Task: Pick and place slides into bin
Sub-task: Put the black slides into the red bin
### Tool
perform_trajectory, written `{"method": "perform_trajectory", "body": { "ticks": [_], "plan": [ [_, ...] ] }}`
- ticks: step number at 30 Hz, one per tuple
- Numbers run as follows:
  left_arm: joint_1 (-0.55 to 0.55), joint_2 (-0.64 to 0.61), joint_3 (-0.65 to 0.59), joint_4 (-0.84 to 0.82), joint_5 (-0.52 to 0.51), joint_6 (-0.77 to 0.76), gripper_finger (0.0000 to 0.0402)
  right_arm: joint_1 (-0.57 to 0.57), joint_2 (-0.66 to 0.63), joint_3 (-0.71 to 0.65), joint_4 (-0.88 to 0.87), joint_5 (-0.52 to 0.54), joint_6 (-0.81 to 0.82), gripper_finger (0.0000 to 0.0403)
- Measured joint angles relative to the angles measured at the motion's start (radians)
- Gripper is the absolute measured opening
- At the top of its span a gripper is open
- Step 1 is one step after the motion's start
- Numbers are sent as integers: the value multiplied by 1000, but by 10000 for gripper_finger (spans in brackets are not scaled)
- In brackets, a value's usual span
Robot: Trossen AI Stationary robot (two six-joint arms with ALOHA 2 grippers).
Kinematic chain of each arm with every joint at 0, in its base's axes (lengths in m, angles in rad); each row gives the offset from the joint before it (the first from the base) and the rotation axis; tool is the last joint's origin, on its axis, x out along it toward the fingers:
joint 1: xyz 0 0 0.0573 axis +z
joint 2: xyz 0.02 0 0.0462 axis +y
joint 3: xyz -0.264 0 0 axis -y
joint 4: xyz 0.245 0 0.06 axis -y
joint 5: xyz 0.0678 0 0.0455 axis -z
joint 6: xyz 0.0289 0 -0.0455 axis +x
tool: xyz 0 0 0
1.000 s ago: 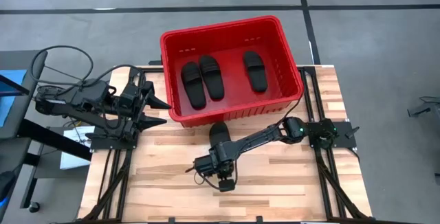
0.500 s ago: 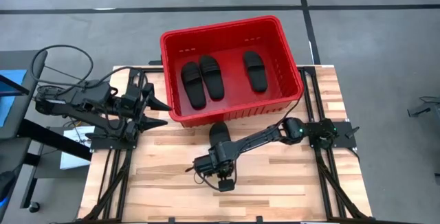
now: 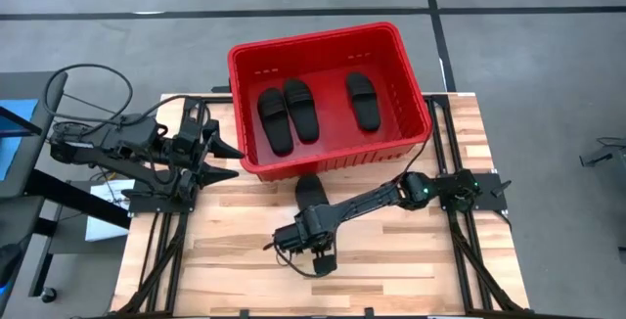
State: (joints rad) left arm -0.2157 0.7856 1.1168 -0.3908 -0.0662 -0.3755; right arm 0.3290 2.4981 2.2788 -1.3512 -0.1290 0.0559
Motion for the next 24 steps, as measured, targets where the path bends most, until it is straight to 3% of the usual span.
{"method": "perform_trajectory", "body": {
  "ticks": [6,15,24],
  "plan": [
    [0,0,0,-12,-1,8,234,52,-15,71,-90,-17,36,0],
    [0,1,0,-49,-1,13,234,156,-103,73,-138,-75,135,0],
    [0,14,0,-98,0,20,234,235,-256,75,-117,-12,290,0]
  ]
}}
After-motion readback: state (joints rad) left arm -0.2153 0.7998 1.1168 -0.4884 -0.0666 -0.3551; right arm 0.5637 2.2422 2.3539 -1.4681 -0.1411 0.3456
